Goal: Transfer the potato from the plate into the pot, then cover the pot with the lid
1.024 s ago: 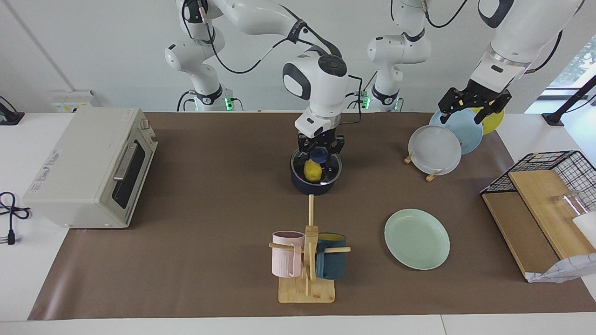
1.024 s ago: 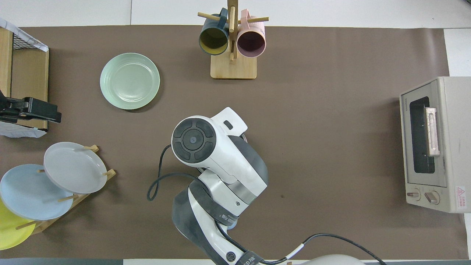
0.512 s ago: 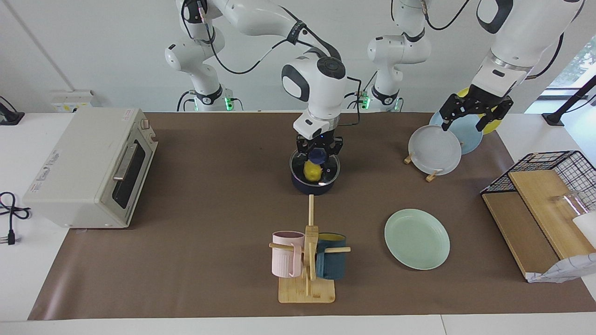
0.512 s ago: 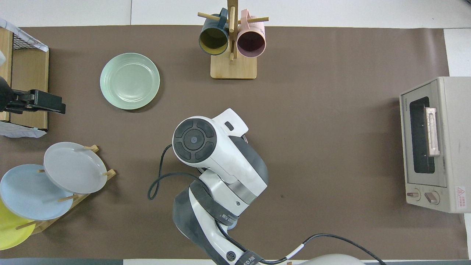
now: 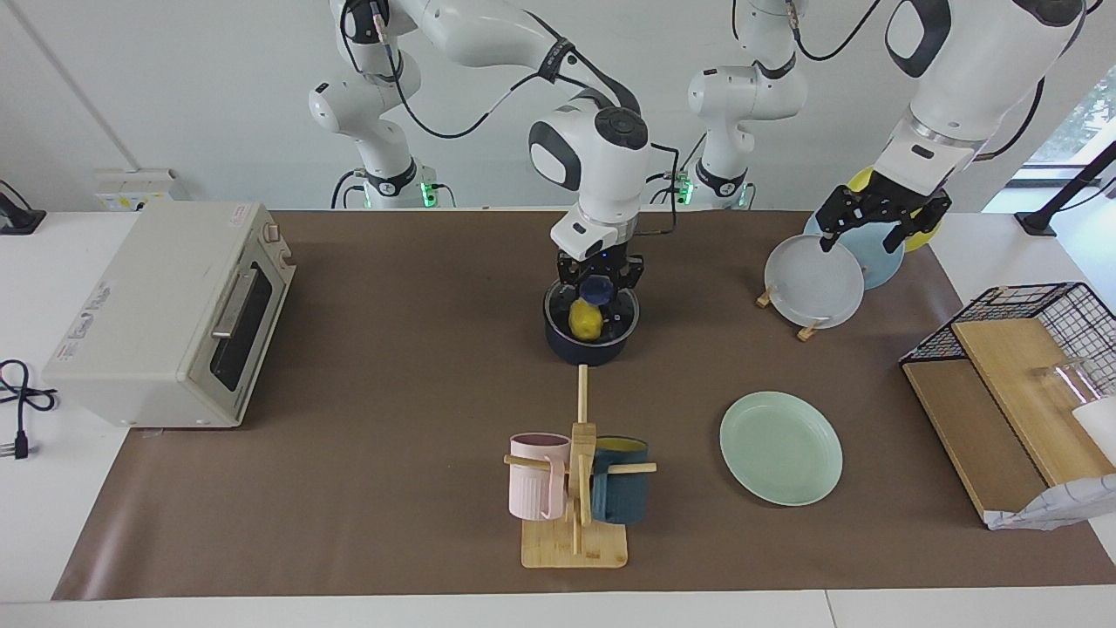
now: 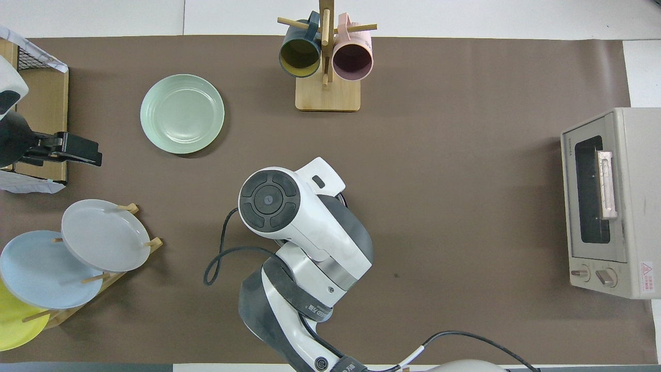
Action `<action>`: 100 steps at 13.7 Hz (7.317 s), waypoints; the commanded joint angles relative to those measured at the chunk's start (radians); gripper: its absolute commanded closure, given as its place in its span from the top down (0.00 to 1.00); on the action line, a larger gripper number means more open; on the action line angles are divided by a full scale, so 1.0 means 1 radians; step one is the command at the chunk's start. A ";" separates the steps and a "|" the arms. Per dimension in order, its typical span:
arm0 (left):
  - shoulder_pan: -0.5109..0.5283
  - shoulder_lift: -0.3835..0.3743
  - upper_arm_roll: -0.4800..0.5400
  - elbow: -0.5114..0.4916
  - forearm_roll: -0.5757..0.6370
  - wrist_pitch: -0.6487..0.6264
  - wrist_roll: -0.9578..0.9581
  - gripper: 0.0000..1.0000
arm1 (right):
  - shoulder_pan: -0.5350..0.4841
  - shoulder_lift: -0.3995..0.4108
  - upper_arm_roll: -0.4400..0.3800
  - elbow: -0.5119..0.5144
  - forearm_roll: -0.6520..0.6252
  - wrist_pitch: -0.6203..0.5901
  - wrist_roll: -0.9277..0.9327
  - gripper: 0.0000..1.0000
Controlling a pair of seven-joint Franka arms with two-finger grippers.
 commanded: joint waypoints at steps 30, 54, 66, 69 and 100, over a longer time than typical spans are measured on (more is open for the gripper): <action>0.044 -0.053 -0.053 -0.026 0.015 -0.035 -0.040 1.00 | -0.045 -0.028 0.002 -0.061 0.059 0.059 -0.023 0.92; 0.033 -0.051 -0.058 -0.021 0.006 -0.026 -0.038 1.00 | -0.664 -0.477 -0.008 -0.100 -0.093 -0.469 -0.845 1.00; 0.035 -0.051 -0.058 -0.021 0.006 -0.026 -0.035 1.00 | -0.773 -0.461 0.028 -0.090 -0.063 -0.407 -0.841 1.00; 0.035 -0.051 -0.058 -0.021 0.006 -0.026 -0.035 1.00 | -0.813 -0.447 0.055 -0.056 -0.062 -0.426 -0.843 1.00; 0.035 -0.051 -0.058 -0.020 0.006 -0.026 -0.037 1.00 | -0.816 -0.441 0.075 -0.036 -0.040 -0.442 -0.843 1.00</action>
